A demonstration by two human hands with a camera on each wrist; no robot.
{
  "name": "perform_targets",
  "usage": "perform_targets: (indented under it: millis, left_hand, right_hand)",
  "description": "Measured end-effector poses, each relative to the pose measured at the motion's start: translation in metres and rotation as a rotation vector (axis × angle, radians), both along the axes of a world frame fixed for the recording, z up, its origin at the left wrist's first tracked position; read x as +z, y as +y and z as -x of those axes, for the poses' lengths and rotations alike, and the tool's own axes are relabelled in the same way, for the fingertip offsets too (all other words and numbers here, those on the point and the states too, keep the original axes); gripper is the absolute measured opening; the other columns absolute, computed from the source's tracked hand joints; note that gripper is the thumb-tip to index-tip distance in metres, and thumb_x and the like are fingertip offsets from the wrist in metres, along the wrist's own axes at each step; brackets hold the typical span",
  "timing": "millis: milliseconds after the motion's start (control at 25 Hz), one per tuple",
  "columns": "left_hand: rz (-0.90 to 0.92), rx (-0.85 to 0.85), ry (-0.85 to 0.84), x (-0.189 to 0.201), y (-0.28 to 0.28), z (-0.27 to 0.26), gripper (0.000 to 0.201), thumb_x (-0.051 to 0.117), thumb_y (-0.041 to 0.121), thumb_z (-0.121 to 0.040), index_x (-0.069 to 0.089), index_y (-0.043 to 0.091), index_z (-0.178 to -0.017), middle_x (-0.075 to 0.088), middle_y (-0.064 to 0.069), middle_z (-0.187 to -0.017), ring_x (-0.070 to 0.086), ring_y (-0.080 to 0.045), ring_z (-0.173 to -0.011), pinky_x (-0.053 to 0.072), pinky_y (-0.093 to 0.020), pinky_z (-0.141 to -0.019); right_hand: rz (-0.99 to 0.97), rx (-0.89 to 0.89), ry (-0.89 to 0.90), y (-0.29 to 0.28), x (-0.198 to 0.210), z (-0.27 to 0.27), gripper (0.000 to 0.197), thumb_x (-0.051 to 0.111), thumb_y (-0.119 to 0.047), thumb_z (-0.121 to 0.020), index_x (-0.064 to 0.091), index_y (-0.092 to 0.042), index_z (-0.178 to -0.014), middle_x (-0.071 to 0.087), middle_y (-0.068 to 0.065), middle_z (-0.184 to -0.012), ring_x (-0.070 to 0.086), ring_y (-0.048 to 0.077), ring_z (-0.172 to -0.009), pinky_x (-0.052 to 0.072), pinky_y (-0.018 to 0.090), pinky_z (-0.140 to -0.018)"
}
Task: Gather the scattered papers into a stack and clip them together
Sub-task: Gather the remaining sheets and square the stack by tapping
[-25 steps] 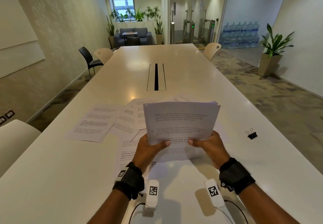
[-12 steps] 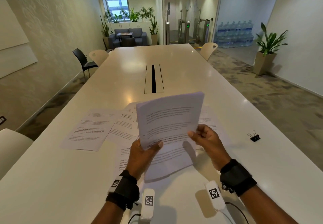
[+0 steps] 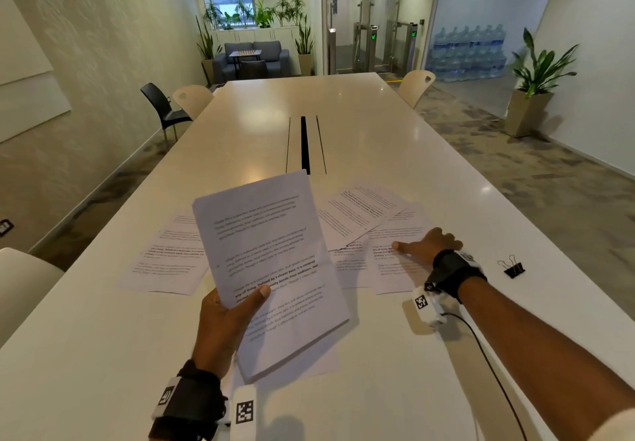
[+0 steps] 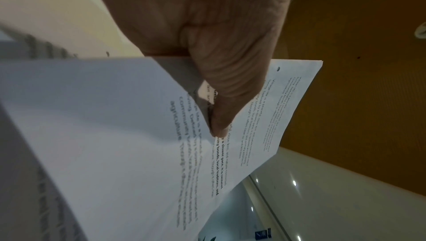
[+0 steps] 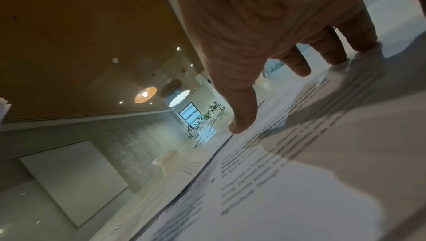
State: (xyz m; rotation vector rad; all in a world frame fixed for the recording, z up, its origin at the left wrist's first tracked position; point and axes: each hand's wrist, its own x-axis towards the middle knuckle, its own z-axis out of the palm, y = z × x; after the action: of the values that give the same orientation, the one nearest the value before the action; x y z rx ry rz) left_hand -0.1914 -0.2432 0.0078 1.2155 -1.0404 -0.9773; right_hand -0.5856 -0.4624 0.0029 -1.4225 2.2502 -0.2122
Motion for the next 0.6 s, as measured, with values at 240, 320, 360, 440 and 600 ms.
perform_targets:
  millis: [240, 320, 360, 440, 600]
  left_hand:
    - [-0.039, 0.076, -0.029, -0.013, 0.012, -0.016, 0.063, 0.089, 0.048, -0.069, 0.07, 0.023, -0.124, 0.083, -0.005, -0.111, 0.081, -0.034, -0.102, 0.07, -0.053, -0.085]
    - [-0.066, 0.093, -0.037, -0.018, 0.015, -0.022, 0.057, 0.086, 0.038, -0.075, 0.069, 0.019, -0.126, 0.081, -0.01, -0.113, 0.079, -0.039, -0.104, 0.068, -0.059, -0.089]
    - [-0.075, 0.1, -0.038, -0.019, 0.016, -0.025, 0.056, 0.084, 0.036, -0.076, 0.069, 0.019, -0.126, 0.081, -0.01, -0.114, 0.079, -0.04, -0.104, 0.068, -0.06, -0.089]
    - [-0.087, 0.117, -0.047, -0.019, 0.02, -0.028, 0.055, 0.084, 0.036, -0.076, 0.069, 0.02, -0.126, 0.082, -0.006, -0.11, 0.079, -0.037, -0.102, 0.069, -0.055, -0.087]
    - [-0.095, 0.139, -0.072, -0.018, 0.022, -0.032, 0.054, 0.084, 0.036, -0.077, 0.069, 0.021, -0.127, 0.082, -0.004, -0.11, 0.079, -0.033, -0.101, 0.069, -0.052, -0.086]
  right_hand:
    - [0.034, 0.01, 0.007, -0.015, 0.006, -0.064, 0.127, 0.075, -0.091, -0.055, 0.042, -0.012, -0.149, 0.046, 0.02, -0.153, 0.04, 0.04, -0.146, 0.035, 0.057, -0.12]
    - [0.058, -0.02, -0.017, -0.015, 0.01, -0.079, 0.123, 0.073, -0.092, -0.058, 0.044, -0.012, -0.146, 0.048, 0.017, -0.148, 0.042, 0.038, -0.143, 0.038, 0.058, -0.114]
    - [0.069, -0.053, -0.016, -0.016, 0.01, -0.085, 0.125, 0.073, -0.093, -0.058, 0.043, -0.011, -0.147, 0.047, 0.017, -0.147, 0.042, 0.038, -0.142, 0.041, 0.058, -0.112]
    - [0.076, -0.127, 0.002, -0.017, 0.011, -0.095, 0.135, 0.074, -0.093, -0.055, 0.036, -0.008, -0.152, 0.043, 0.017, -0.15, 0.04, 0.039, -0.143, 0.044, 0.061, -0.108]
    - [0.044, -0.183, 0.026, -0.024, 0.01, -0.115, 0.141, 0.086, -0.076, -0.062, 0.019, -0.002, -0.161, 0.028, 0.022, -0.163, 0.029, 0.043, -0.152, 0.041, 0.066, -0.112]
